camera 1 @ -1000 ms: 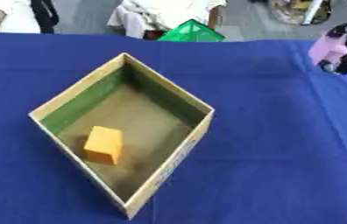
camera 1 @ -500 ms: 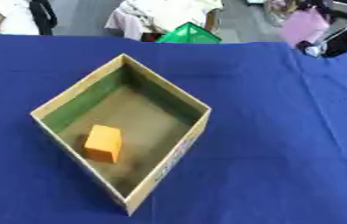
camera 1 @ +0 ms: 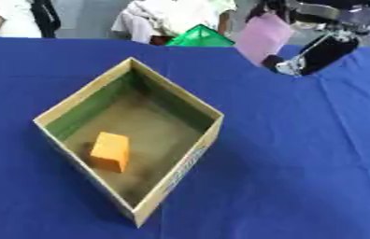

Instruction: Pick up objects on the table and place them in the box.

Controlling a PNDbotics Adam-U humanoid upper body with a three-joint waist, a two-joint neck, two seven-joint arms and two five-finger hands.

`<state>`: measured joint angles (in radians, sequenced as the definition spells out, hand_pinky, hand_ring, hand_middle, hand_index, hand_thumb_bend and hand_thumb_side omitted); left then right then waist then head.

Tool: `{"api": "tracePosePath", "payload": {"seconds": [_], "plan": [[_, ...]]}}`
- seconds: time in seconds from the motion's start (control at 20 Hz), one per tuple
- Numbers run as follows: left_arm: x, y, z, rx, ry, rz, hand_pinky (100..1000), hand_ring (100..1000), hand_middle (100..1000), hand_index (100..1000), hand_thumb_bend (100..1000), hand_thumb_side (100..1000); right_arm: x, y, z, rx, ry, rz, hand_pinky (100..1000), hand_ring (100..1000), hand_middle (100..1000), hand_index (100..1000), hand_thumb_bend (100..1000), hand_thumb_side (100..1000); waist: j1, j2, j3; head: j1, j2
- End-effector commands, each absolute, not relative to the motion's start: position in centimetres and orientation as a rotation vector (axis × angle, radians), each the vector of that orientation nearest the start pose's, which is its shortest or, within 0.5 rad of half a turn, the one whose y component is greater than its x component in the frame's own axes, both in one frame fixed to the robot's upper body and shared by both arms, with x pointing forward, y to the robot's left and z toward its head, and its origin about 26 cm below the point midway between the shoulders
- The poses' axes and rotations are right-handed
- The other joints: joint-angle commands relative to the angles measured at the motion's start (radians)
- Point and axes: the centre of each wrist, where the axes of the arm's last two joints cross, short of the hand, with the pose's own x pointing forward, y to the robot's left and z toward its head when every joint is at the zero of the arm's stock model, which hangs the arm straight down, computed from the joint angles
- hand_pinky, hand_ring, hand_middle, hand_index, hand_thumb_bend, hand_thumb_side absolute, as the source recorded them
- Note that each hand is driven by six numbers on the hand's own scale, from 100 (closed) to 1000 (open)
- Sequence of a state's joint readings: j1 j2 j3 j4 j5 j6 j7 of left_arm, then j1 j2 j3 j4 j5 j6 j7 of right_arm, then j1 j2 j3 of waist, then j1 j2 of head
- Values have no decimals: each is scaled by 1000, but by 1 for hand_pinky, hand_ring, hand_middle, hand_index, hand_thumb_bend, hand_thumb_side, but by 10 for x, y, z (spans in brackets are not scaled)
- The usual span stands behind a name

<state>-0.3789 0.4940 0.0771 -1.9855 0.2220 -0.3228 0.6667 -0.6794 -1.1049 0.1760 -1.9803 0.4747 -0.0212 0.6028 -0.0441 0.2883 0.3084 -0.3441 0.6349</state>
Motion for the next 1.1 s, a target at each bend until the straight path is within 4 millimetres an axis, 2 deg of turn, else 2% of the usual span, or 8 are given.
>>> {"api": "tracePosePath", "payload": {"seconds": [0.05,0.3,0.55,0.85,1.1], "plan": [[301,295,254,-305,3467,-586,843,725,720,865,568,956,283,-267,371,1405,2060,-2468,548,583,504,618,100,281,7,-25,2,-6,15],[301,295,253,-301,3470,-593,842,725,720,866,570,955,285,-223,379,1243,2010,-2396,550,586,509,621,100,281,11,-32,2,-4,27],[301,295,252,-301,3471,-595,842,726,721,866,574,952,284,-191,379,1199,1953,-2364,550,592,517,626,100,277,6,-41,3,-7,43],[300,295,251,-303,3471,-599,842,725,721,865,574,952,285,-160,360,1165,1846,-2398,550,598,524,631,100,290,1,-48,5,2,47],[300,294,251,-301,3473,-604,842,724,719,865,573,953,290,-146,342,1103,1846,-2465,549,595,522,631,100,310,2,-46,7,2,42]]}}
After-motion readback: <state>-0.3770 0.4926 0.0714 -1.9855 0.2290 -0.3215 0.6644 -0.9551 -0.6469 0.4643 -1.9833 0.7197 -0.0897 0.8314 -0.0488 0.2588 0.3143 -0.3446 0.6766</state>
